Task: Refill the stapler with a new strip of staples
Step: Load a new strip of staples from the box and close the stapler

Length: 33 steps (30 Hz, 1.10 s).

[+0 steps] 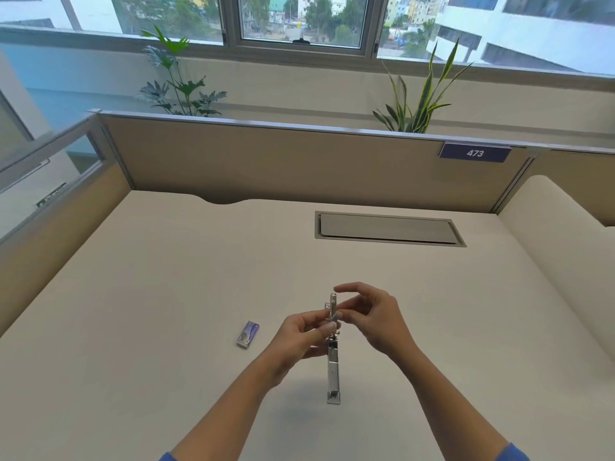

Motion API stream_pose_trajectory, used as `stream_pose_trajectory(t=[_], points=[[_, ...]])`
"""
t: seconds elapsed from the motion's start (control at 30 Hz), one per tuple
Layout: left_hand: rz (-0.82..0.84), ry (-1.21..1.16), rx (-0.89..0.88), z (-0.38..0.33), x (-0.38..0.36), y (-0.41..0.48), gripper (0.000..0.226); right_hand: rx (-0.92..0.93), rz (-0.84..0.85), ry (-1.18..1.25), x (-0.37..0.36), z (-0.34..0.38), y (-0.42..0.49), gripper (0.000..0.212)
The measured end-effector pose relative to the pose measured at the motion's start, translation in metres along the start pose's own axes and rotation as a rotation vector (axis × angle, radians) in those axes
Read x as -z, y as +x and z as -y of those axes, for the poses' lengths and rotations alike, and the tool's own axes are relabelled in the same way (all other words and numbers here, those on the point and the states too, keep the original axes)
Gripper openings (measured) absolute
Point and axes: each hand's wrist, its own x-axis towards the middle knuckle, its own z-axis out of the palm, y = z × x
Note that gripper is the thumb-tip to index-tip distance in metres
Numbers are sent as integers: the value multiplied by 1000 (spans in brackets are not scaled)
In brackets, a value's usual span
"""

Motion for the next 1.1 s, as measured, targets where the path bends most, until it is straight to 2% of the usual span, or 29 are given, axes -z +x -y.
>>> stream_pose_trajectory(t=[0.27,0.7,0.9,1.1], points=[[-49,25,-2,2,-2,-3,25,54,11,-135,-2,3,-3,33],[-87,83,-27,4,-7,-2,29,88,104,-386,-10,9,-7,43],[-85,83,-12,4,-7,-4,27,81,52,-418,-11,11,-6,44],[-78,61,-8,5,-10,-6,25,30,69,-400,-11,13,-4,46]])
